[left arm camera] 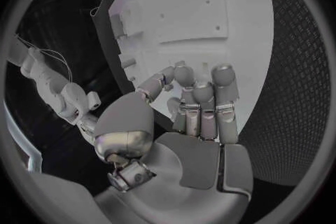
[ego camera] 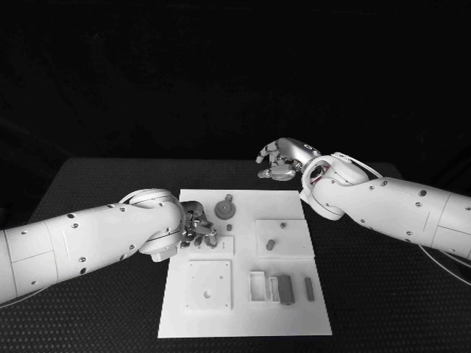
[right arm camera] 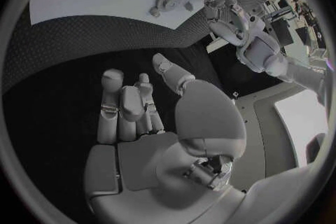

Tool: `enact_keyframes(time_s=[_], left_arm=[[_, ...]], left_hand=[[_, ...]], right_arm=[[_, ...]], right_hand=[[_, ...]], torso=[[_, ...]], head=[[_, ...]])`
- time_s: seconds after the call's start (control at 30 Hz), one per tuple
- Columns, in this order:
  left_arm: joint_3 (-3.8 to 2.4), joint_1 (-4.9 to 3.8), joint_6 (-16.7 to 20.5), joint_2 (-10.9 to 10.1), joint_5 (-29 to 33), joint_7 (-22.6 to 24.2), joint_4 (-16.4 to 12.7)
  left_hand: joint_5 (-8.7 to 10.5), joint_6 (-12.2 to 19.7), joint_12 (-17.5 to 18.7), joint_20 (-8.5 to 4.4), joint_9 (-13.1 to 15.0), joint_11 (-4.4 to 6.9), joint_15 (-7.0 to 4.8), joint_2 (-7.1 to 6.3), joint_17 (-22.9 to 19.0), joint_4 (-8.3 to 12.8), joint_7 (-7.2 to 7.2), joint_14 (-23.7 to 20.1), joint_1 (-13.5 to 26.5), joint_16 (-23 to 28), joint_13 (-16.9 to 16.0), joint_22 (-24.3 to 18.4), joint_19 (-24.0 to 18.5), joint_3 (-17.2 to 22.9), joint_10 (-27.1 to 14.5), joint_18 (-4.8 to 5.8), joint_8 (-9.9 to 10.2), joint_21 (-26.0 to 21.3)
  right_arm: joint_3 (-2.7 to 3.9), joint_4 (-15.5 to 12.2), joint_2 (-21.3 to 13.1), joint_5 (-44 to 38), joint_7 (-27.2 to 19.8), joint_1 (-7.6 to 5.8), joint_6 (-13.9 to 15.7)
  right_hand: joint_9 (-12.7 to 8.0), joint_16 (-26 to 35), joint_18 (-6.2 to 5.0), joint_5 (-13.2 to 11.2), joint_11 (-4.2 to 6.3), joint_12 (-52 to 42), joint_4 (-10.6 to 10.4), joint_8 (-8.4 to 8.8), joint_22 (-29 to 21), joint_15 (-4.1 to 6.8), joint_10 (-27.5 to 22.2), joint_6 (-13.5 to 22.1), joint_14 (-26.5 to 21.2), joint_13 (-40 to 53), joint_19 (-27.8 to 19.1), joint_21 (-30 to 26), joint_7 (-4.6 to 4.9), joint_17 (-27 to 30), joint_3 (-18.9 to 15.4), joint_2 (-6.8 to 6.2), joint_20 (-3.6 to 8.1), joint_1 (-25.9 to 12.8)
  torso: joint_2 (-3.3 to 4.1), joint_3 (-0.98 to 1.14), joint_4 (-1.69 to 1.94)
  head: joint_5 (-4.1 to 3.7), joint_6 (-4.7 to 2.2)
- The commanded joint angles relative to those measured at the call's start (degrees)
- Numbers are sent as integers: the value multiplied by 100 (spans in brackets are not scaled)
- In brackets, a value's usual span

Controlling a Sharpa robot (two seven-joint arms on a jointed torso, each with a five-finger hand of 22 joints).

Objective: Assemble the parts on the task board

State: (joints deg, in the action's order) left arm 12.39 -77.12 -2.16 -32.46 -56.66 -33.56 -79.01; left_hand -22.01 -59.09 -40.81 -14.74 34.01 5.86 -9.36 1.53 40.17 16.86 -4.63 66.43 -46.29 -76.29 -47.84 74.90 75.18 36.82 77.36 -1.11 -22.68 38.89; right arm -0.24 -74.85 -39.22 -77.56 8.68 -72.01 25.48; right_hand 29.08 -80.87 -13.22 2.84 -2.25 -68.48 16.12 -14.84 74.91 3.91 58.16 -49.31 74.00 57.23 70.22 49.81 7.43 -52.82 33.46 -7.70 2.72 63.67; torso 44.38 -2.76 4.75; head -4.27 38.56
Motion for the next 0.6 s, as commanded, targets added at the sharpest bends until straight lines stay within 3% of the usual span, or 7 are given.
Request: enact_keyframes(time_s=[0.03, 0.6], left_arm=[[-1, -1, -176, 17, -98, -20, 6], [0, 8, -384, 43, -85, -74, 47]], left_hand=[[64, -1015, -13, -118, 2328, 31, -236, 74, -20, -112, 503, 75, 29, -32, 20, 122, 132, 84, -2, -207, 18, 18], [163, -1010, -6, -113, 2331, 20, -224, 78, -66, -157, 492, 53, 82, -35, 61, 117, 103, 60, -21, -204, 57, 15]], right_arm=[[3, 0, 4, -5, 1, 0, -82], [3, 4, 8, -5, 5, 0, -96]], right_hand=[[-7, 36, -178, 21, -23, -40, 23, -19, 110, -13, -30, 99, -37, -8, 8, -35, 155, 6, 3, 7, 20, 54], [-8, 38, -178, 21, -22, -40, 21, -19, 110, -12, -31, 96, -38, -10, 7, -36, 155, 6, -5, 13, 17, 45]], torso=[[0, 1, -1], [0, -1, 2]], head=[[1, 2], [-2, 21]])
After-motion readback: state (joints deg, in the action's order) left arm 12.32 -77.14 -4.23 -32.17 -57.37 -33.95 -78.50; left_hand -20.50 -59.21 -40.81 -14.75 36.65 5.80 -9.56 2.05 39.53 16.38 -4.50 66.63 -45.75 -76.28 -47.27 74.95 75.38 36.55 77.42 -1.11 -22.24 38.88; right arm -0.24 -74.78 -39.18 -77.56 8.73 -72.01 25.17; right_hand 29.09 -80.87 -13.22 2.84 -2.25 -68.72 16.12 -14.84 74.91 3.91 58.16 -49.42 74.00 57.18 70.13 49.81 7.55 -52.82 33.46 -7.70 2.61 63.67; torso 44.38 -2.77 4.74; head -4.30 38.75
